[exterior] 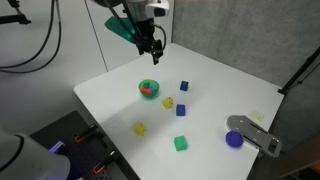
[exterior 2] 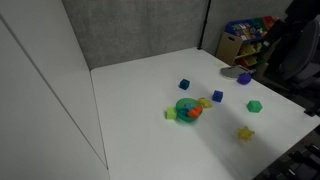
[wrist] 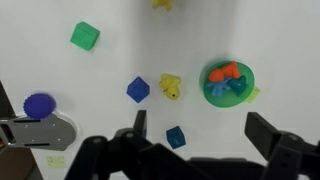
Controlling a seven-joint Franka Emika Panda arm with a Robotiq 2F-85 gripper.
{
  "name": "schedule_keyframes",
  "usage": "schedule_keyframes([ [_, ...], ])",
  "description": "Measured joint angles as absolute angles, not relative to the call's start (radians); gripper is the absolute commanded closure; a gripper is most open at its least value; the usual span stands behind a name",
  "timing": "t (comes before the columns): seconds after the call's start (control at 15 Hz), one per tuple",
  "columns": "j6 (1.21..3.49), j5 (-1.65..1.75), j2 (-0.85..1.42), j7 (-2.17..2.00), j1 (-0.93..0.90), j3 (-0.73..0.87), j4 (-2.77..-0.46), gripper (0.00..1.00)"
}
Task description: Remove the orange toy from the green bowl and put it on the table
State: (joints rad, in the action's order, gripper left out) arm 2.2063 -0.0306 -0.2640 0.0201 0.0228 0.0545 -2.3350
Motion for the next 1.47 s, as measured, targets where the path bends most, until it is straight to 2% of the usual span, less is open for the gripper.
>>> schedule_keyframes([
  [0.67,2.249,-0.03,0.093,-0.017,-0.034,-0.026,-2.131,0.0],
  [1.47,2.261,-0.005,0.477,-0.081,-0.12,-0.035,-1.851,0.0],
])
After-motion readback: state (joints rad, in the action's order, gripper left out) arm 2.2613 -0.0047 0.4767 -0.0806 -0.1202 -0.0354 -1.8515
